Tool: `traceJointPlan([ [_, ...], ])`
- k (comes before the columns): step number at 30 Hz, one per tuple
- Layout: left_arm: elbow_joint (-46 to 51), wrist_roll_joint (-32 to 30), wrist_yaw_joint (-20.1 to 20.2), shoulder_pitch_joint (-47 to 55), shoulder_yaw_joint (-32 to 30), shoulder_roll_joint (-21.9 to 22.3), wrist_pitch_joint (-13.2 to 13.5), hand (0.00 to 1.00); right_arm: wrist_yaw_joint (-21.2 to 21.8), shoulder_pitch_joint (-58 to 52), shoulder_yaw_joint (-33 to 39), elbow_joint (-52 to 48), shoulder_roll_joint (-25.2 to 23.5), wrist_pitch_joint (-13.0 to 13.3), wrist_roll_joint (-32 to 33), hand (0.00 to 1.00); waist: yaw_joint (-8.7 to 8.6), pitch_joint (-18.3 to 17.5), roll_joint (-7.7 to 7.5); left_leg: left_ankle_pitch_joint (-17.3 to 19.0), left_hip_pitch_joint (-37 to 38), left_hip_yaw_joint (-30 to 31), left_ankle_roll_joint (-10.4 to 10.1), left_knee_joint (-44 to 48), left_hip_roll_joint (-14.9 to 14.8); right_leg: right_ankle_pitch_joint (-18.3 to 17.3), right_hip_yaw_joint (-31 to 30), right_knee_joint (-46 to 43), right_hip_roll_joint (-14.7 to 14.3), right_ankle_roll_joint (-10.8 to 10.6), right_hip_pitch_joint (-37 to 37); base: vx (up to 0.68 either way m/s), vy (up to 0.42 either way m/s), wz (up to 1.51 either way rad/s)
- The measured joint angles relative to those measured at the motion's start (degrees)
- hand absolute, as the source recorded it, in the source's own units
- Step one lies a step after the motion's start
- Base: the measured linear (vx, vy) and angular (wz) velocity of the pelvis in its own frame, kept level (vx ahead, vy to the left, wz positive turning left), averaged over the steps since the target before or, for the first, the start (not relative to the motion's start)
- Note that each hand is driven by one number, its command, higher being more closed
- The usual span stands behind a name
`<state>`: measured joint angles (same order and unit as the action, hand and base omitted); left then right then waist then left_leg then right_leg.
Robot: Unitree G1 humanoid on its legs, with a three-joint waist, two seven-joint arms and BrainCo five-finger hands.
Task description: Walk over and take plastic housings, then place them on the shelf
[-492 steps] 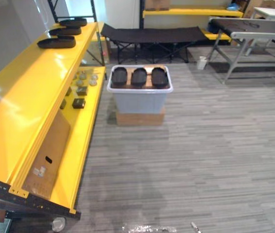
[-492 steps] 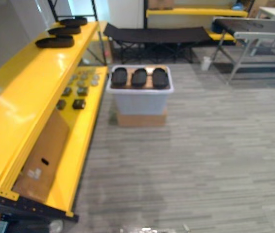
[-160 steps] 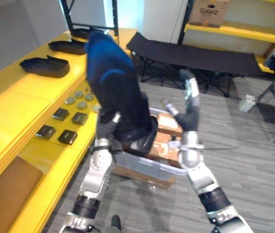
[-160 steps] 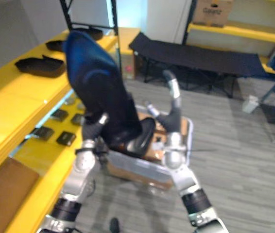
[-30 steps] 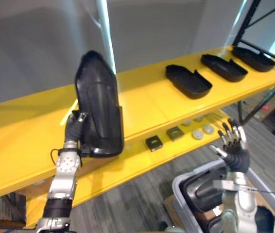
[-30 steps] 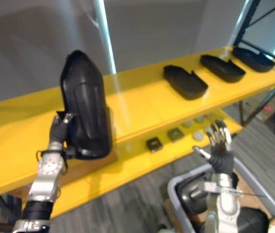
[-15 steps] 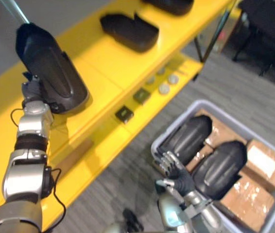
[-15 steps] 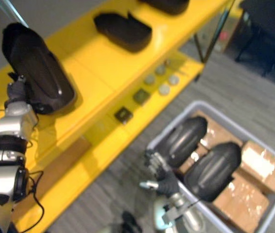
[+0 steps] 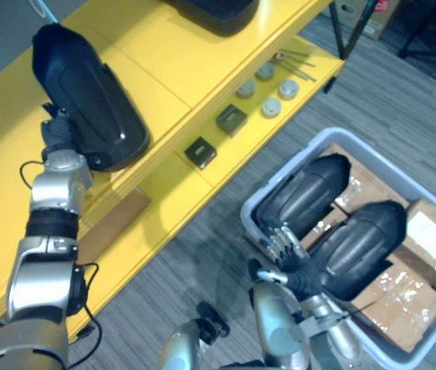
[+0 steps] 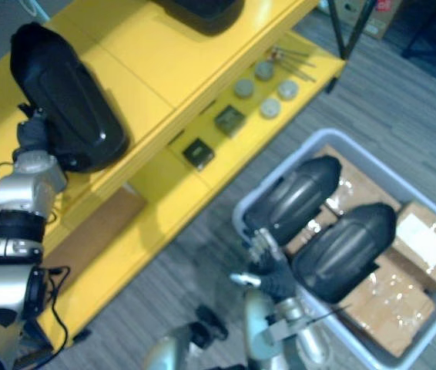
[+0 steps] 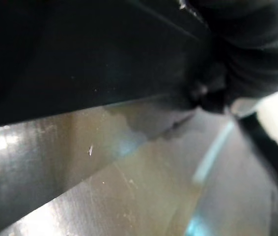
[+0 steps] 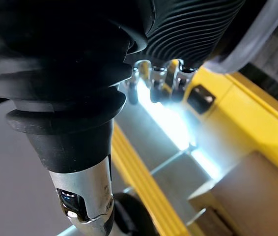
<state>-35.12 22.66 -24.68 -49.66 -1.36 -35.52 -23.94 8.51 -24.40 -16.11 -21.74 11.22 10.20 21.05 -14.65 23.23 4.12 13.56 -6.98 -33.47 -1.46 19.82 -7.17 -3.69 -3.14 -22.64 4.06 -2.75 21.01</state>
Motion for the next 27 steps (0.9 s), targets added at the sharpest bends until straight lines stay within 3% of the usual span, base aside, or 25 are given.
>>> traceJointPlan([
  [7, 0.2, 0.1, 6.9, 2.1, 0.0, -0.2, 0.0, 0.0, -0.1, -0.4, -0.3, 0.0, 0.4, 0.8, 0.0, 0.0, 1.16, -0.4, 0.58, -1.2, 1.7, 0.1, -0.2, -1.7, 0.4, -0.2, 1.1, 0.3, 0.4, 0.2, -1.4, 0.01, -0.008, 0.05],
  [11, -1.5, 2.2, 9.5, 2.8, 0.4, -0.2, 0.1, 0.0, 0.1, -0.7, -0.1, 2.2, 0.9, 0.8, 0.0, 0.0, 0.9, -1.3, 2.05, -1.8, 2.2, 1.3, -0.2, -3.1, 1.1, -0.3, 1.9, 1.2, 0.9, 0.1, -2.2, 0.0, -0.009, 0.1],
  [18, -4.7, 3.8, 10.1, 4.0, 0.6, -1.0, 0.9, 0.0, 0.4, -0.8, 1.3, 5.3, 1.3, 0.8, 0.0, 0.0, 0.45, -2.1, 2.71, -1.9, 3.1, 2.2, -0.4, -3.9, 1.2, -0.2, 2.9, 2.6, 0.9, 0.0, -3.8, 0.01, -0.003, 0.06],
  [23, -7.8, 1.1, 9.7, 4.0, 2.7, -4.8, 1.3, 0.0, 0.5, -0.7, 1.4, 7.6, 1.1, 0.9, 0.0, 0.0, -0.09, -4.1, 2.73, -3.7, 4.0, 3.1, -0.5, -6.8, 2.0, 0.5, 3.5, 4.9, 0.9, -0.2, -5.2, 0.05, -0.005, 0.06],
  [27, -7.7, -1.3, 7.9, 1.3, 2.9, -7.3, 4.1, 0.0, -0.1, -0.7, 1.9, 9.1, -0.1, 2.7, -0.2, 0.0, 0.06, -6.4, 2.38, -4.5, 5.7, 4.9, -0.4, -8.4, 2.1, 0.8, 5.0, 7.6, 0.9, -0.3, -8.6, 0.07, -0.001, 0.17],
])
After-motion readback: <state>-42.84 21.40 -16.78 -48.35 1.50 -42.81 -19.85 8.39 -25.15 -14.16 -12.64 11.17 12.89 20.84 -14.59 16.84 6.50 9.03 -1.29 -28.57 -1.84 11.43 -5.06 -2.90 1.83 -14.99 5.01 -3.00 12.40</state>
